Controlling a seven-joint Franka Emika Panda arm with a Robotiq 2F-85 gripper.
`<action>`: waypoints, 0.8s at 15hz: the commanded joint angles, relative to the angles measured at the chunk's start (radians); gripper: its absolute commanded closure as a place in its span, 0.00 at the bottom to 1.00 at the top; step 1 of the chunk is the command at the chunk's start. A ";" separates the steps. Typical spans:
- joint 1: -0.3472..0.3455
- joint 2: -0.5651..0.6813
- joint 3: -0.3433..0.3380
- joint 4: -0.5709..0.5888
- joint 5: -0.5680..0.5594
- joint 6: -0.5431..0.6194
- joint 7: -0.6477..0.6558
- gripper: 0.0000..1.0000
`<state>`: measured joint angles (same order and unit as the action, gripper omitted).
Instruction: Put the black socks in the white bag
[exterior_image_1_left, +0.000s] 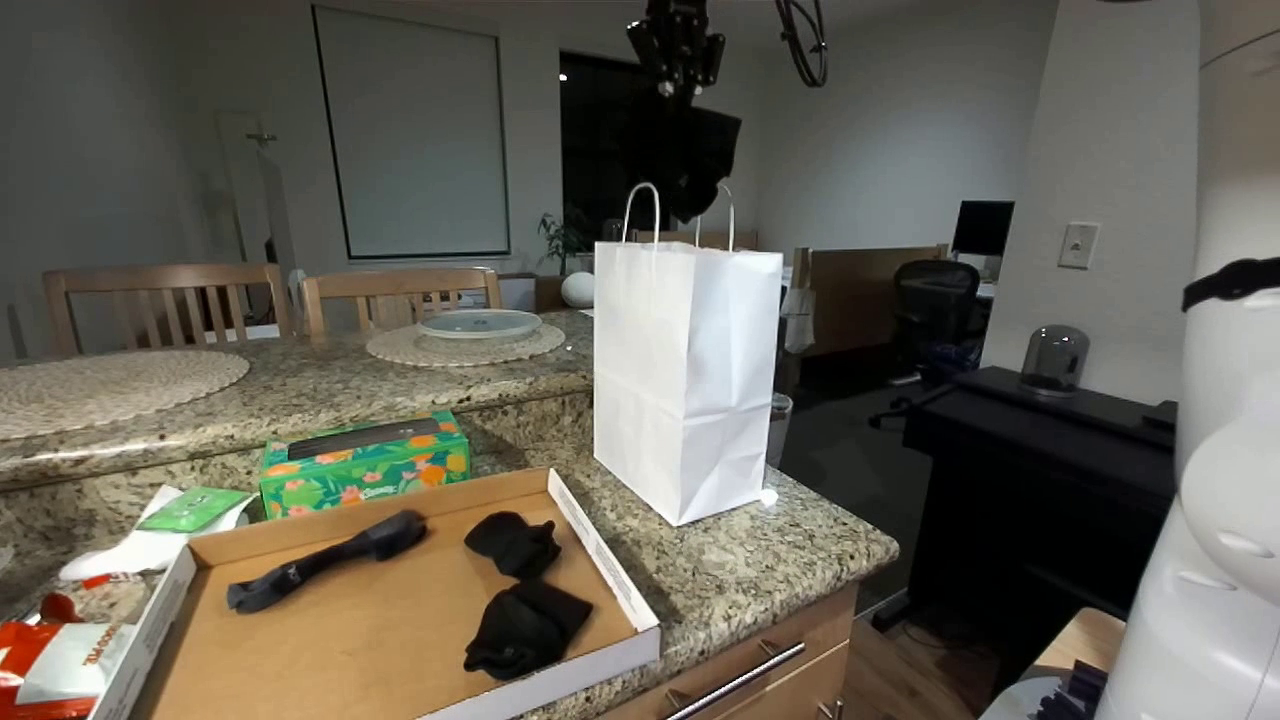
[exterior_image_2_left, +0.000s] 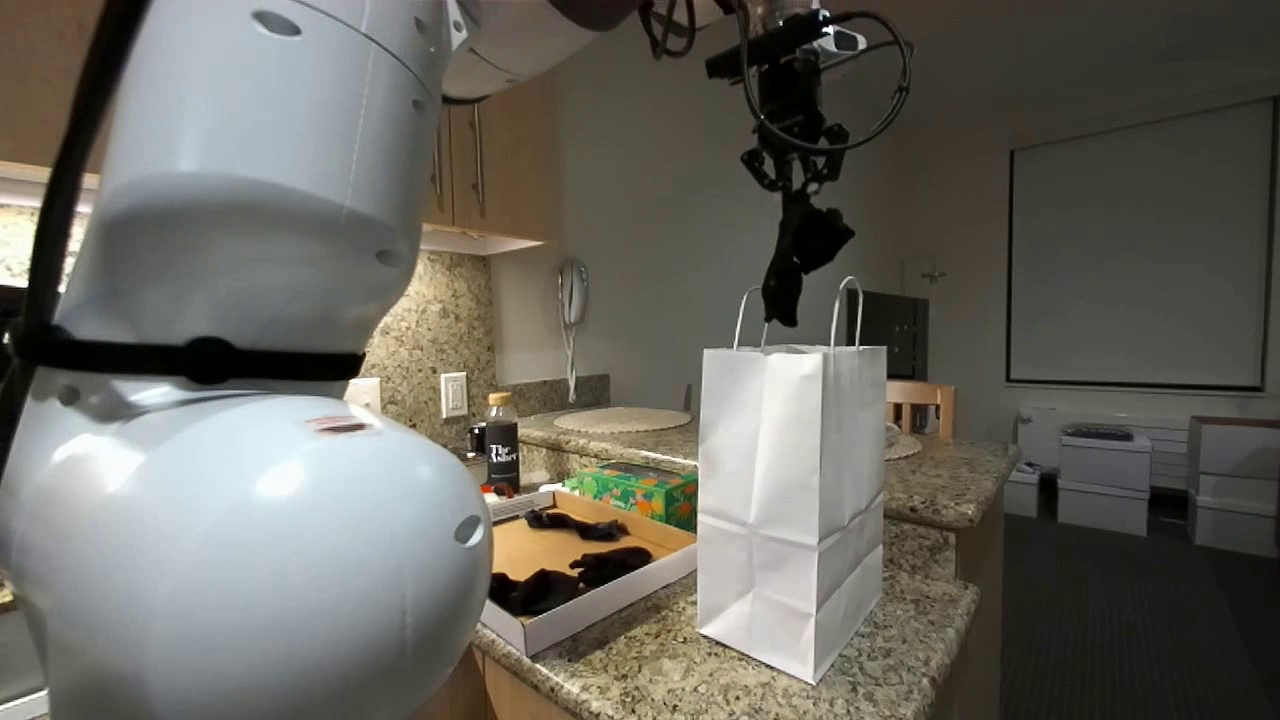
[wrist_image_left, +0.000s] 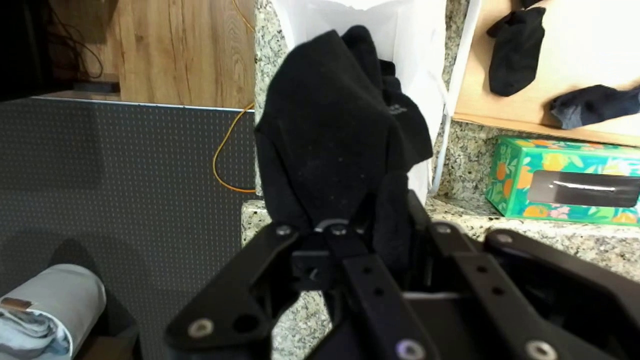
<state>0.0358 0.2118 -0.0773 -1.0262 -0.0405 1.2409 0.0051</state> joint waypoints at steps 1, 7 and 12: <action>-0.019 0.015 -0.008 -0.005 0.022 -0.011 -0.021 0.60; 0.005 0.003 0.006 -0.003 0.021 -0.022 0.011 0.23; 0.105 -0.051 0.072 -0.023 -0.008 -0.022 0.045 0.00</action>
<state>0.0815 0.2076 -0.0453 -1.0218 -0.0376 1.2400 0.0164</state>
